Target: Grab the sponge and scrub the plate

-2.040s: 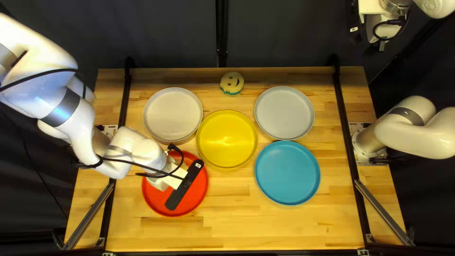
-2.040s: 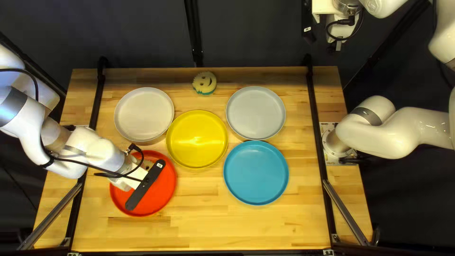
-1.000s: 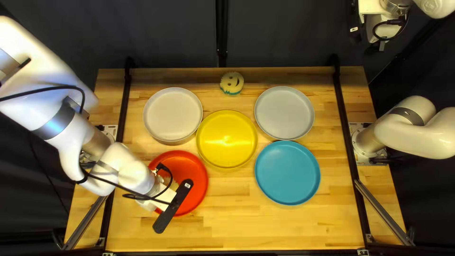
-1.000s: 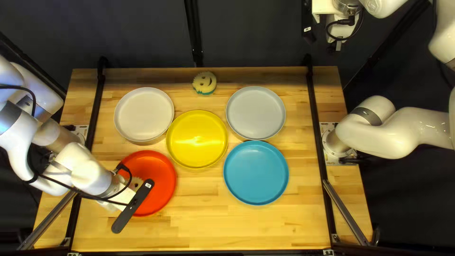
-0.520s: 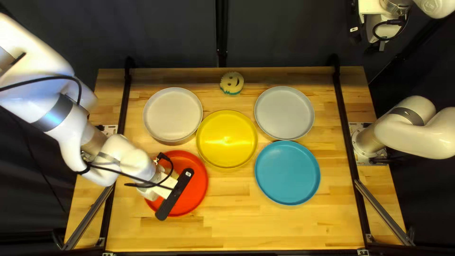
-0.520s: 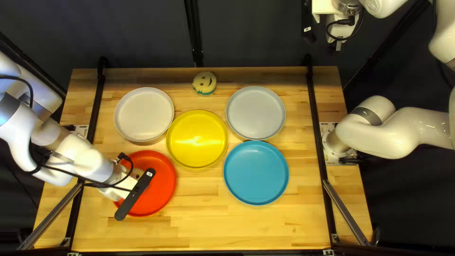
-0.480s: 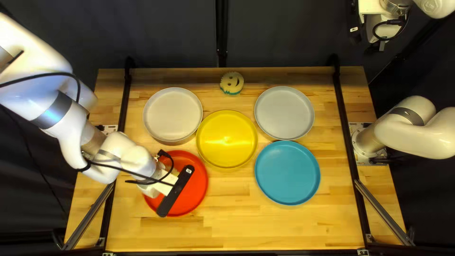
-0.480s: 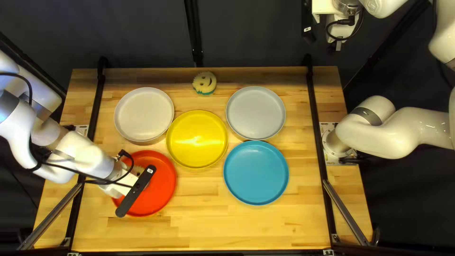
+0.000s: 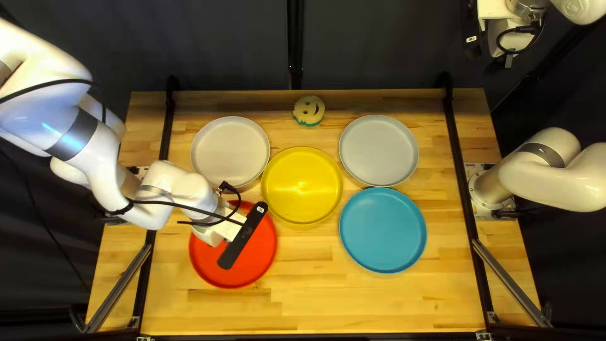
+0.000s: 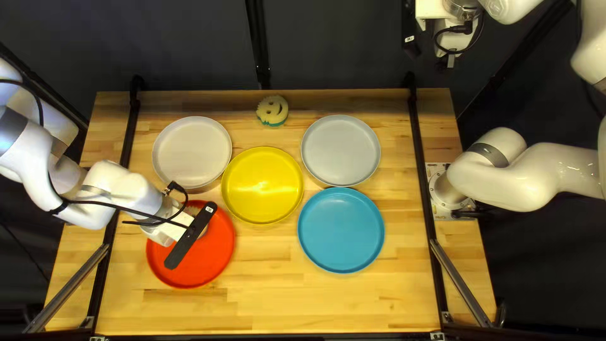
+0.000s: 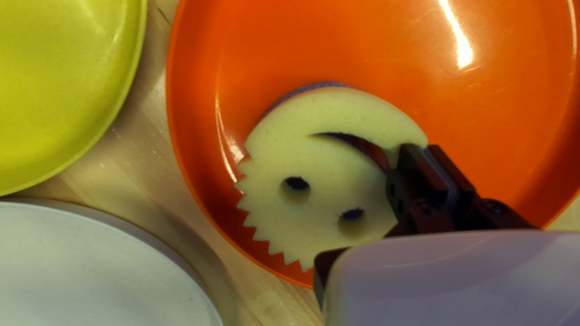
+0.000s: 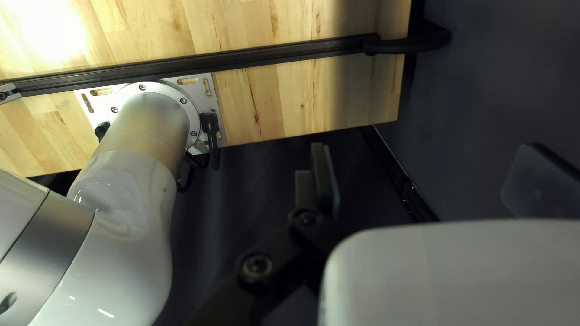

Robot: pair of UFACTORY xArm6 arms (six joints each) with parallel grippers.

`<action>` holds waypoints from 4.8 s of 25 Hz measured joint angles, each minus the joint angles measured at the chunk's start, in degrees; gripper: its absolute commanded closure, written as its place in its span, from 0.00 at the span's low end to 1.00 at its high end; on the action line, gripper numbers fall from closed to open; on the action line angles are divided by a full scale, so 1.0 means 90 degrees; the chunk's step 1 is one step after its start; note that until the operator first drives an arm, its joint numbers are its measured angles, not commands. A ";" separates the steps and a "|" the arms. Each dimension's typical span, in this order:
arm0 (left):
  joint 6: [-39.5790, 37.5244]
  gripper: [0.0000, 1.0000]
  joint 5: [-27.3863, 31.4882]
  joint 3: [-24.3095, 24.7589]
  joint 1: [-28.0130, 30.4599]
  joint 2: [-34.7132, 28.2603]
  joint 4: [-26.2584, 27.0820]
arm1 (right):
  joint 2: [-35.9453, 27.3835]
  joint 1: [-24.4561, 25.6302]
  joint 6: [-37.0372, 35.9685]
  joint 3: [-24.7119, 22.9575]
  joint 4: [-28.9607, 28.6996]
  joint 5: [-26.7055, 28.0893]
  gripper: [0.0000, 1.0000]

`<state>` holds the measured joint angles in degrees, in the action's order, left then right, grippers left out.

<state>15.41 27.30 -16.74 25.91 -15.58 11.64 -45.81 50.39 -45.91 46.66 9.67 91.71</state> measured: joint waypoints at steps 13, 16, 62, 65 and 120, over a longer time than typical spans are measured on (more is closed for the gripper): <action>-0.1316 1.00 -0.0410 0.0019 0.1367 0.0272 0.0124 | 0.0000 0.0000 0.0000 0.0000 0.0000 0.0000 0.00; -0.1431 1.00 -0.0420 -0.0074 0.1418 0.0349 0.0049 | 0.0000 0.0000 0.0000 0.0000 0.0000 0.0000 0.00; -0.0244 1.00 -0.0289 -0.0100 0.0397 0.0204 -0.0165 | 0.0000 0.0000 0.0000 0.0000 0.0000 0.0000 0.00; 0.0191 1.00 -0.0310 0.0012 0.0067 0.0123 -0.0044 | 0.0000 0.0000 0.0000 0.0000 0.0000 0.0000 0.00; 0.0293 1.00 0.1843 -0.1169 -0.0823 -0.0900 -0.1266 | 0.0000 0.0000 0.0000 0.0000 0.0000 0.0000 0.00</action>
<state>18.05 43.88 -27.26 18.50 -23.67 0.25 -45.81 50.39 -45.91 46.66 9.67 91.71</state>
